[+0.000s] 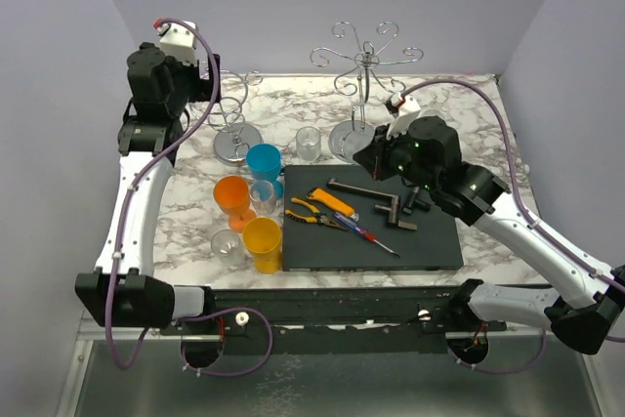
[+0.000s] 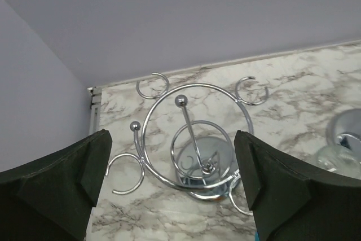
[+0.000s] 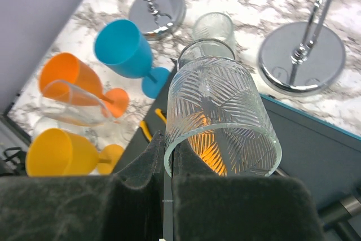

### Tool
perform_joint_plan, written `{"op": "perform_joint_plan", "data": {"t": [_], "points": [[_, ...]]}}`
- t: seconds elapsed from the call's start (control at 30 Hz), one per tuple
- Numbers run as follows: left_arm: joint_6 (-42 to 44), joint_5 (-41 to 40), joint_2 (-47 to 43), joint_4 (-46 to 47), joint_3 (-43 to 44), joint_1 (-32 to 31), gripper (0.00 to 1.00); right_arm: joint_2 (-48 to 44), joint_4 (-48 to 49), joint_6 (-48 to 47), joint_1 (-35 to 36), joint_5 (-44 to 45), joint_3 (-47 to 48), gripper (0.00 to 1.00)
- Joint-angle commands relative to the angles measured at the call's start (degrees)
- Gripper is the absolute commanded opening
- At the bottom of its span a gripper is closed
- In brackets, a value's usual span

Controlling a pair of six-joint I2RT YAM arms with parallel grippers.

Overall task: Place the wine glass upside down on the wine glass rack
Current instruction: Adjust the wine rack at the center of the board, then turn the wine glass upside down at the wine rack.

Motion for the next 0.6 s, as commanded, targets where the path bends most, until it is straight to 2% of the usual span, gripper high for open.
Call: {"op": "perform_joint_plan", "data": {"t": [0.0,0.2,0.3,0.43,0.57], "points": [[-2.80,14.70,-6.31,-16.76,7.44,0.33,0.99,0.27,2.54,1.25,0.39,-7.79,5.65,0.01],[-7.96,35.00,-6.52,-30.68,13.76,0.18,0.99,1.50,8.89,3.12,0.38,-16.15,9.73,0.01],[-7.96,41.78,-6.67,-34.13,13.19,-0.40,0.99,2.86,12.42,4.68,0.39,-19.91,11.23,0.01],[-7.00,46.56,-7.99,-36.03,9.03,-2.59,0.99,3.80,16.07,6.11,0.46,-21.64,12.14,0.01],[-5.72,46.77,-8.32,-36.92,7.25,-7.21,0.99,5.01,18.80,7.37,0.57,-23.00,12.74,0.01]]}}
